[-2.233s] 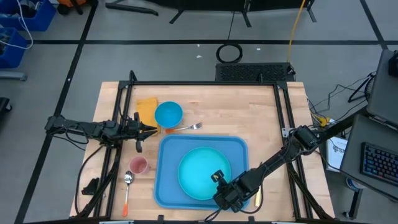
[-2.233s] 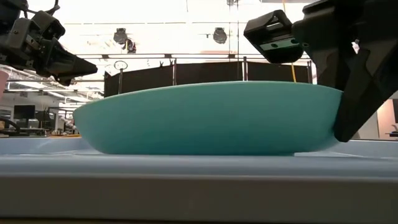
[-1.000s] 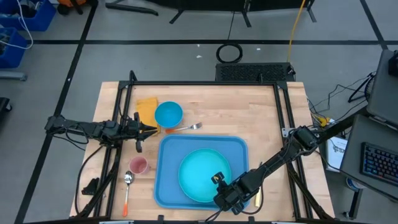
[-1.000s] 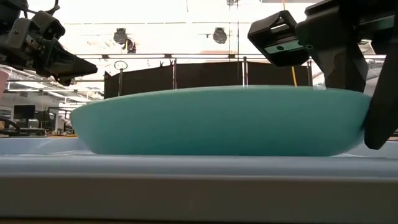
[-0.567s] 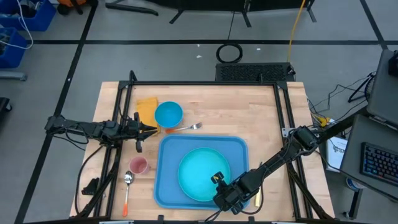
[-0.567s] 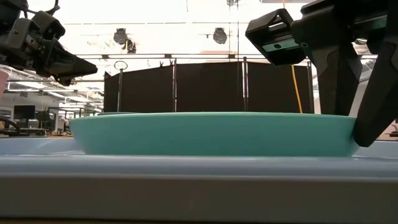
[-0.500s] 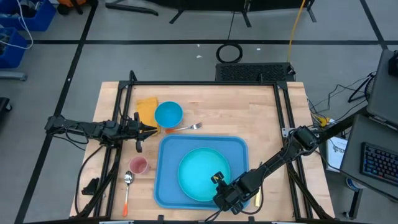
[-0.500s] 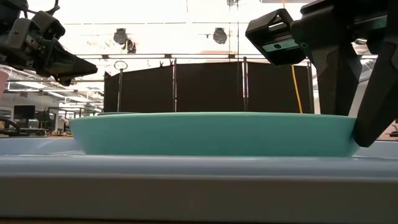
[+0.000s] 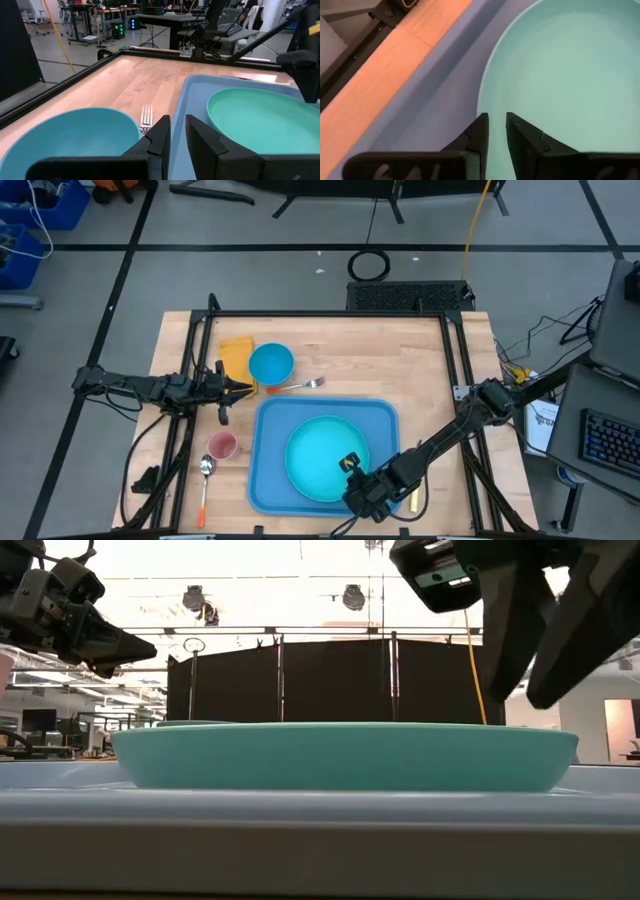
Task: Set up tray
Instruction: Put the blue bowl on top of the light blue plate
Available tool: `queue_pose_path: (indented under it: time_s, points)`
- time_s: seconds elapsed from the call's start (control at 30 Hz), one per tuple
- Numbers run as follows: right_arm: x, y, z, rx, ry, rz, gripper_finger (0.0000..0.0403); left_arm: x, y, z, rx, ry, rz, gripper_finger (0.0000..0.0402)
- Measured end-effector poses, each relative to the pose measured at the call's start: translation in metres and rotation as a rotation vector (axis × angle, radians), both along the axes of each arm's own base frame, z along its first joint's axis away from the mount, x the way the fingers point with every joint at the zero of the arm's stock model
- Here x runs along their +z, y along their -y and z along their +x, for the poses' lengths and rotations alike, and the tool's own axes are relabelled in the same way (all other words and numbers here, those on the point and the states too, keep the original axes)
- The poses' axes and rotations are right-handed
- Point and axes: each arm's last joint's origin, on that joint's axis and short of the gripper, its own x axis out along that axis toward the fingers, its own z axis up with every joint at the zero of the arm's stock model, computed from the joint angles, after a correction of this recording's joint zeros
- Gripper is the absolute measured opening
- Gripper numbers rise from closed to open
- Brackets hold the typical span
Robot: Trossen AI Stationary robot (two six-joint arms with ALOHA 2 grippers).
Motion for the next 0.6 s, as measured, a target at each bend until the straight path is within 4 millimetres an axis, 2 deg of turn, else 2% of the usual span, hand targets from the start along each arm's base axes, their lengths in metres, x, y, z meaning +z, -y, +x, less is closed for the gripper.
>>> queue_pose_path:
  time_s: [0.3,0.6]
  points:
    - [0.005,0.002,-0.001,-0.004,0.032,-0.049,0.006,0.0,0.0,0.0,0.0,0.0,0.0,0.0063]
    - [0.032,0.02,0.003,-0.044,0.184,-0.188,0.0059,0.0,0.0,0.0,0.0,0.0,0.0,0.0063]
